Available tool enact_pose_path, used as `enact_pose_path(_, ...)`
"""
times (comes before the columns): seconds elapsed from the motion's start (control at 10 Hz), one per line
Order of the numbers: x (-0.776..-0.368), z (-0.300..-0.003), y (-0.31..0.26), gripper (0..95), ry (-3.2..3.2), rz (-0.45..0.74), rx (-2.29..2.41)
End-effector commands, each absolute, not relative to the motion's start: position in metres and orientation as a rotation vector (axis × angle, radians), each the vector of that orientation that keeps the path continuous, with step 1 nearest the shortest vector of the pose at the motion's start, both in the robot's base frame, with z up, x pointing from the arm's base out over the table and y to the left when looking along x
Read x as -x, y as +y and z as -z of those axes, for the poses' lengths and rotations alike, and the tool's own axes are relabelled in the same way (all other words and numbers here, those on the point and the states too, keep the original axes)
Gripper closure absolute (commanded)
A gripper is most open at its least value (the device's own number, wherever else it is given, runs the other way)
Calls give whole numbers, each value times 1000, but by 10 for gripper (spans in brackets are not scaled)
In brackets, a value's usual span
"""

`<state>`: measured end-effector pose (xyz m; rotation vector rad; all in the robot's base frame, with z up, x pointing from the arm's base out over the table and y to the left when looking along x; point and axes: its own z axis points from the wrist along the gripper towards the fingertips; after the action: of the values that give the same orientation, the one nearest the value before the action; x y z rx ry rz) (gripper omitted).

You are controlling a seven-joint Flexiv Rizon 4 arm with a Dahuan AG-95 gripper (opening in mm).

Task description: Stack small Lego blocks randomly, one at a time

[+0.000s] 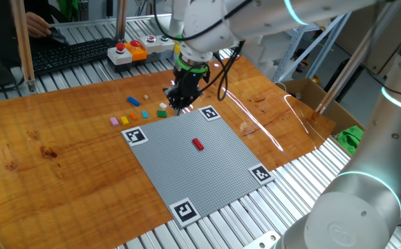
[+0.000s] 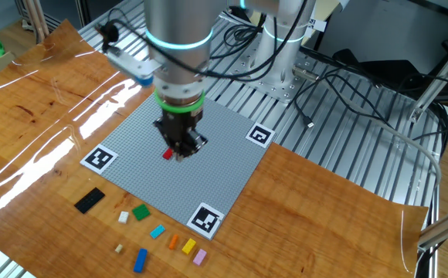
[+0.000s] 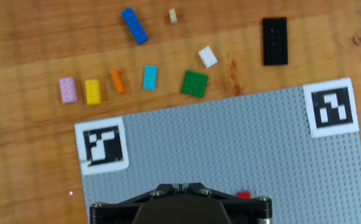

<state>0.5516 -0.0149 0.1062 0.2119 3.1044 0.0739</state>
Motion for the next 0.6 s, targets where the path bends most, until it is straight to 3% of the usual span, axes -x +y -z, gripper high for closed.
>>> enact_pose_path(0.1, -558, -105, -17, 760, 3104, -72, -221)
enact_pose_path(0.6, -586, -92, -26, 760, 3098, -69, -224)
